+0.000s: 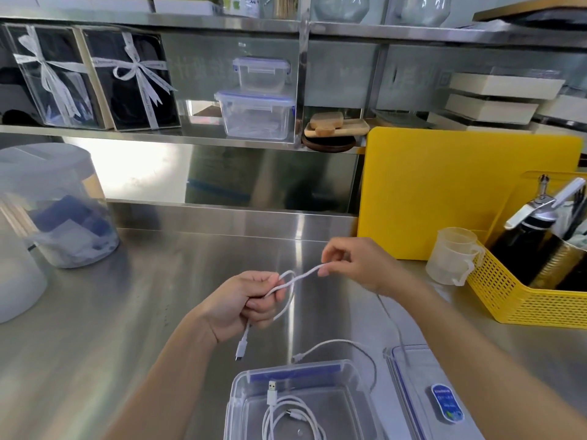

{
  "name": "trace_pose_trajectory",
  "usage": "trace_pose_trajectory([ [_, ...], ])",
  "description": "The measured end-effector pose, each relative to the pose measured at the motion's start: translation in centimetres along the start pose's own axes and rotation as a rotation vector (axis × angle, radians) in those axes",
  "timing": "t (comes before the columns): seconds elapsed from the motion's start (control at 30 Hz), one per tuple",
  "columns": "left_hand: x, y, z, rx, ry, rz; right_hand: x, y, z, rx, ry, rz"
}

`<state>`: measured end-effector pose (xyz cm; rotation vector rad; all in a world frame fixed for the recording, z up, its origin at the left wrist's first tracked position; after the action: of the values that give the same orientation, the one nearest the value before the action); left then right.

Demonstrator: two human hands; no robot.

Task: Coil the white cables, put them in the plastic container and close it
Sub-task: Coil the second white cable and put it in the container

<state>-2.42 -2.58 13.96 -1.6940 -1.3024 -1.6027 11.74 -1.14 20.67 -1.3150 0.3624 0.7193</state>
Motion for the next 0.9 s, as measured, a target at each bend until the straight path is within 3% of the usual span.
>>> trace_pose_trajectory([
  [0.1,0.1,0.1,-0.1,-0.051,-0.049,-0.048,1.1,-2.0,0.3,0.117,0.070,0.128],
  [0.2,-0.1,1.2,0.1,-0.120,-0.070,-0.002,1.5,-2.5,0.7,0.197,0.080,0.058],
  [0.4,2.9,-0.5,0.7,-0.046,0.067,-0.339,1.3,-3.3,0.4,0.257,0.017,0.010],
  [0.63,5.0,-1.4,1.2,0.022,0.129,-0.473,0.2,-3.5,0.9,0.297,-0.136,-0.170],
  [0.73,5.1,-1.6,1.2,-0.002,0.140,-0.437,0.0,-4.6,1.1,0.332,-0.142,-0.102],
  [0.9,3.9,0.8,0.8,-0.106,0.115,-0.152,0.1,-6.8,1.9,0.527,-0.058,-0.006],
])
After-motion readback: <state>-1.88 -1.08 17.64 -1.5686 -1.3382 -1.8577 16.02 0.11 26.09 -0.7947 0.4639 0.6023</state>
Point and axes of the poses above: each hand's wrist, its own z-axis towards the middle knuckle, its own y-axis out of the palm, x = y × z, the point moved 8 cm from there along z, towards the middle knuckle, and after that the axes turned 11 degrees about x, right-handed, at the moved point
